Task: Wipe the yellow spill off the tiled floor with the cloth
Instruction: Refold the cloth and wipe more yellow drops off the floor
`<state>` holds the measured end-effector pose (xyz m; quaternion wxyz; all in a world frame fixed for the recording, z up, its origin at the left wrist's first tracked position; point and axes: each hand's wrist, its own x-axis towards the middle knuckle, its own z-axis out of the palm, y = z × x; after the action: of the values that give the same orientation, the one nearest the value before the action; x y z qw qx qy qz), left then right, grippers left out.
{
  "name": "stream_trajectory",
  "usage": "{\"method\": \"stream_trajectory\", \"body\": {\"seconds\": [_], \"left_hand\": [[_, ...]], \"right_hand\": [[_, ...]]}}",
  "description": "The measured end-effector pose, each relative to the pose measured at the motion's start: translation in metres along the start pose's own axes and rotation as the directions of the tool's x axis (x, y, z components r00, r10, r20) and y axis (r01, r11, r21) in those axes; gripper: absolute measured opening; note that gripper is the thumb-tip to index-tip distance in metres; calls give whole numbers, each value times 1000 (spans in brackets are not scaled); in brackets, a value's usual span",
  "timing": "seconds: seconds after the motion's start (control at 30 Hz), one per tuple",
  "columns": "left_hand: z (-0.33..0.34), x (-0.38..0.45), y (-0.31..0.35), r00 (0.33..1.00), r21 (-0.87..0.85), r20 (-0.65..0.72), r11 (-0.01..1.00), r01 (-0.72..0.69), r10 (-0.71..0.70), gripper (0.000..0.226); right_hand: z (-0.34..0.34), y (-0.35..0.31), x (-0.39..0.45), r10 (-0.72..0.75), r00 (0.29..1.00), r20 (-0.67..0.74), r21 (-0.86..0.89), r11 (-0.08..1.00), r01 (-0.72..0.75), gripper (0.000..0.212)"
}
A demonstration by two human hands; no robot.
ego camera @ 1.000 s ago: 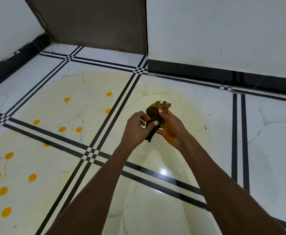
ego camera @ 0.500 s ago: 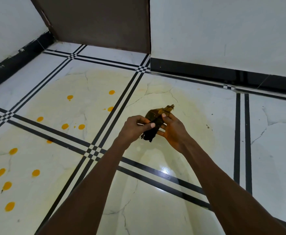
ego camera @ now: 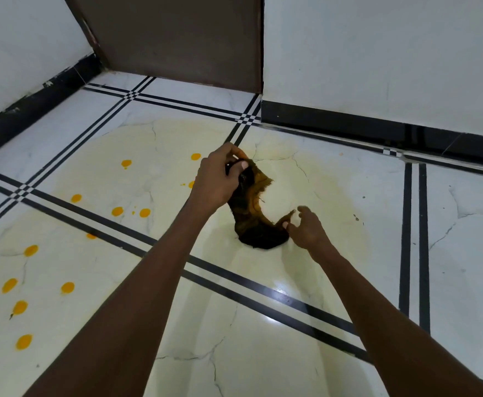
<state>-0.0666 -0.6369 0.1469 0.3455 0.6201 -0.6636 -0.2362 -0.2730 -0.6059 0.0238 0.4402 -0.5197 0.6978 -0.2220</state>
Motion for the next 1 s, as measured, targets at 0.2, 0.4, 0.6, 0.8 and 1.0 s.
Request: {"method": "stream_trajectory", "body": {"seconds": [0.2, 0.4, 0.6, 0.8, 1.0], "left_hand": [[-28, 6, 40, 965, 46, 229, 989, -144, 130, 16], [-49, 16, 49, 974, -98, 177, 988, -123, 139, 17], [-41, 29, 12, 999, -44, 4, 998, -54, 54, 24], [-4, -12, -51, 955, -127, -24, 949, 290, -295, 25], [27, -50, -84, 735, -257, 284, 690, 677, -615, 40]], "right_hand": [[-34, -47, 3, -318, 939, 134, 135, 944, 301, 60], [-36, -60, -1, -360, 889, 284, 300, 914, 274, 20], [-14, -67, -12, -346, 901, 260, 332, 909, 253, 18], [2, -85, -12, -304, 938, 166, 249, 933, 258, 18], [3, -92, -16, -207, 948, 243, 425, 901, 88, 13]]}}
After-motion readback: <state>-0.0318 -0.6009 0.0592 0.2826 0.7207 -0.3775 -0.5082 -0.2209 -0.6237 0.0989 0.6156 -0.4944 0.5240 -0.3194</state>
